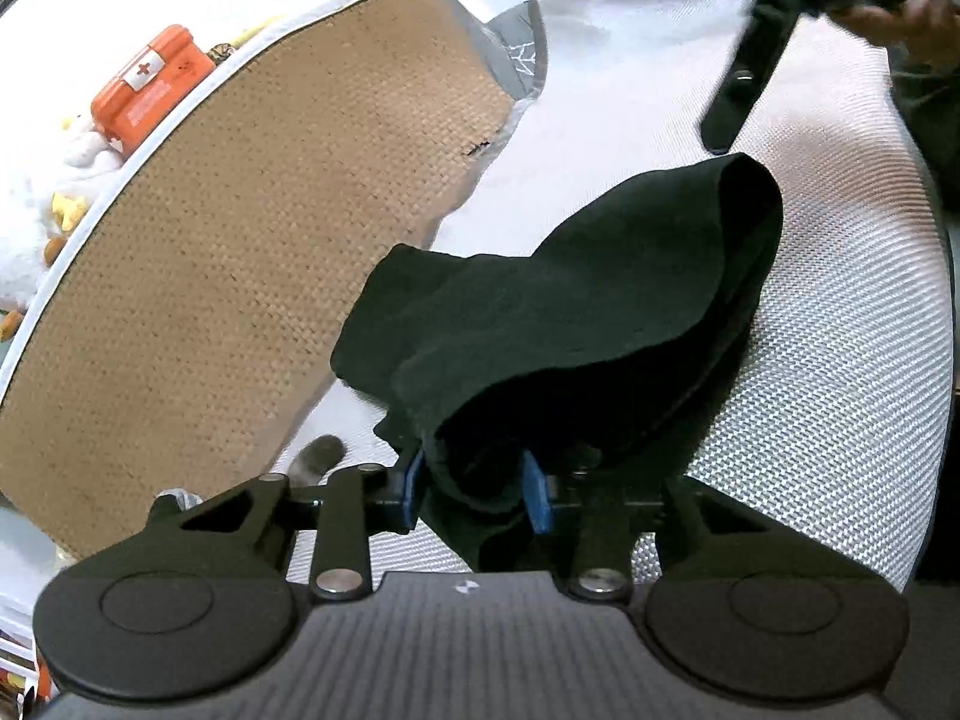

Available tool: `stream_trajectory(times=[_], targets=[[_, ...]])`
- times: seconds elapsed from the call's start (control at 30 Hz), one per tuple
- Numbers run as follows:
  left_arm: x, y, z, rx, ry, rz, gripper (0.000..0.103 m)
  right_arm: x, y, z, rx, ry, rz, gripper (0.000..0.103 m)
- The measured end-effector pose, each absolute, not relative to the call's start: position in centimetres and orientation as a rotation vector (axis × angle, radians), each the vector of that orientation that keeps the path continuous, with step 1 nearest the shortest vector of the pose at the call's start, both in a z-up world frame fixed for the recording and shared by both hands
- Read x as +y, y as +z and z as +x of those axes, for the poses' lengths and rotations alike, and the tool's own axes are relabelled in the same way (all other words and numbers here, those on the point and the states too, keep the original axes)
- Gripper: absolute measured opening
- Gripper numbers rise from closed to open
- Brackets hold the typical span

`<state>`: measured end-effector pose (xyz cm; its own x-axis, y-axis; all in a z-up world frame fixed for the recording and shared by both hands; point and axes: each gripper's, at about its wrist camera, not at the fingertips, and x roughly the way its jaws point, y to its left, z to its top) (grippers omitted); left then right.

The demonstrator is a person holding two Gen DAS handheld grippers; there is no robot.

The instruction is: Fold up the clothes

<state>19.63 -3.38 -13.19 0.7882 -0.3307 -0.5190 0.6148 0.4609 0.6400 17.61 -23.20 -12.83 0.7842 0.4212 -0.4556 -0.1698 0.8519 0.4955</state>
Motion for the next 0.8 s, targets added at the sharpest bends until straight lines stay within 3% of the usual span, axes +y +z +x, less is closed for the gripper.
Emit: stream_trajectory(times=[0.2, 0.33, 0.5, 0.8], targets=[[-3.3, -13.5, 20.1, 0.373, -0.571, 0.912, 0.038, -16.4, -12.7, 15.2, 0.525, 0.301, -0.041, 0.030], [-3.1, -13.5, 20.2, 0.374, -0.561, 0.908, 0.038, -12.4, -14.1, 13.8, 0.464, 0.260, -0.423, 0.060], [-2.8, -13.1, 20.7, 0.371, -0.553, 0.864, 0.038, -9.2, -17.0, 11.9, 0.396, 0.250, -0.820, 0.062], [-2.5, -13.0, 21.2, 0.385, -0.553, 0.824, 0.038, -5.2, -20.3, 13.2, 0.239, 0.150, -1.109, 0.067]])
